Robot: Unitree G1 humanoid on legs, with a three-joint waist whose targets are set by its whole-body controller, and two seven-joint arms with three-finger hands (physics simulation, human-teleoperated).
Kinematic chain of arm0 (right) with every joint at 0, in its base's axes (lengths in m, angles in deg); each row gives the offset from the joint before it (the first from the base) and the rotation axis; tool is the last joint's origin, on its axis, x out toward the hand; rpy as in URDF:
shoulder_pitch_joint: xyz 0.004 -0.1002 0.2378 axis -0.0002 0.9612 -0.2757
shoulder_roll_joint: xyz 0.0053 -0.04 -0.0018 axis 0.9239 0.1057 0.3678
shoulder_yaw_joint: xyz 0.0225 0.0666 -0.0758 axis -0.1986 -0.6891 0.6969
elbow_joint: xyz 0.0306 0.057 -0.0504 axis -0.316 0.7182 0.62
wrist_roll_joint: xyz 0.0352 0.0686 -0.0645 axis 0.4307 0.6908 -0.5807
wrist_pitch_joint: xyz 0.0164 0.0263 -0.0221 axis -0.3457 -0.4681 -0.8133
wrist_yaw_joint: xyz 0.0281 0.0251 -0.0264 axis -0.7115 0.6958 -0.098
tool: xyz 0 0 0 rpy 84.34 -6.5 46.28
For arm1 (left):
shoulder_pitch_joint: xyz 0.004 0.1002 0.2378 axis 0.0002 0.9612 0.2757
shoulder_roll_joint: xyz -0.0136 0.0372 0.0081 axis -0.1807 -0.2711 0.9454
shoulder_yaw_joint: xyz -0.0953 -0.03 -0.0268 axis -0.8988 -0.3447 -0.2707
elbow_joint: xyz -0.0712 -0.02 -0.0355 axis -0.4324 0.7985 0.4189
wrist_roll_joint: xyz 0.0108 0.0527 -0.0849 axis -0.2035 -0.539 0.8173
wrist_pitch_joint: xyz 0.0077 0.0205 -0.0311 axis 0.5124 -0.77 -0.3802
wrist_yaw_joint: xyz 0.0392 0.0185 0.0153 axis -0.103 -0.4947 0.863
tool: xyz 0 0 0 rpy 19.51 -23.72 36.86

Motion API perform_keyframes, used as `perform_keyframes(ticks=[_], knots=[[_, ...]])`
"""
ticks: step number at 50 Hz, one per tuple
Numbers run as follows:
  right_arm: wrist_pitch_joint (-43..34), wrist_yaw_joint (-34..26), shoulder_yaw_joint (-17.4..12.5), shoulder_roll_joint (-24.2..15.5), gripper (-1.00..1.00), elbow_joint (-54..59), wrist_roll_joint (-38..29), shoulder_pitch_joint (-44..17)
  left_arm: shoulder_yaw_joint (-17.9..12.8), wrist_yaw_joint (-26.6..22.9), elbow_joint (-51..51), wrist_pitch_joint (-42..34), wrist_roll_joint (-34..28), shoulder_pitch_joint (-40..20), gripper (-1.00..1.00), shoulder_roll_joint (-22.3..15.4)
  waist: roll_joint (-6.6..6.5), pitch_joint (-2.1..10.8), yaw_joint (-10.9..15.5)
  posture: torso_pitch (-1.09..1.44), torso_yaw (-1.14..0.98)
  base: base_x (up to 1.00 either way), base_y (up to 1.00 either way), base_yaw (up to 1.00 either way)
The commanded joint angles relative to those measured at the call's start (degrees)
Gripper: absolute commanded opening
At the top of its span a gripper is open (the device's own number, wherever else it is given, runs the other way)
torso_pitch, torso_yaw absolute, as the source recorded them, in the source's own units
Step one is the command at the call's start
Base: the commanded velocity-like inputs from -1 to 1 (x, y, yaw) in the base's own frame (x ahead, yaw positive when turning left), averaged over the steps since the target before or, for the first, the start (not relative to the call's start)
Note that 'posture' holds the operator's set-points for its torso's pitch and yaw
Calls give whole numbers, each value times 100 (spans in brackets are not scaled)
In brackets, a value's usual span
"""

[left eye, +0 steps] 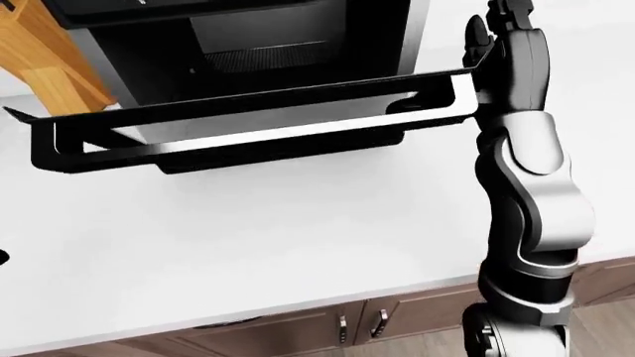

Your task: Close the toaster oven door.

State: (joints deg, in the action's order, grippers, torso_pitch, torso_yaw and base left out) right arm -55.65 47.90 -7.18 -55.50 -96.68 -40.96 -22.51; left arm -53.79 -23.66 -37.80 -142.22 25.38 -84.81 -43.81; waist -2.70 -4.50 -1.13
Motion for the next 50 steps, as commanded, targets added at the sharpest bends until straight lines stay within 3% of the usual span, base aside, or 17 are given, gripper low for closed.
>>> perform_keyframes(ticks=[1,12,25,34,46,50], knots=[[347,-39,72,-19,100,-198,68,-301,-66,37,-142,108,48,-41,100,-99,10,145,28,0,0,0,0,0],[488,-58,47,-120,100,206,57,-615,-64,120,-374,-47,287,-4,100,12,28,134,51,0,0,0,0,0],[598,-76,27,-213,100,548,67,-896,250,182,-777,-27,357,184,100,555,43,127,66,0,0,0,0,0],[630,-76,34,-253,100,746,51,-1085,300,211,-989,-107,494,249,100,762,51,130,71,0,0,0,0,0],[725,-44,38,-266,100,973,53,-1240,814,372,-1371,37,611,506,100,1242,67,141,87,0,0,0,0,0],[815,-23,47,-273,100,1142,25,-1320,936,560,-1372,196,801,674,100,1238,72,147,88,0,0,0,0,0]])
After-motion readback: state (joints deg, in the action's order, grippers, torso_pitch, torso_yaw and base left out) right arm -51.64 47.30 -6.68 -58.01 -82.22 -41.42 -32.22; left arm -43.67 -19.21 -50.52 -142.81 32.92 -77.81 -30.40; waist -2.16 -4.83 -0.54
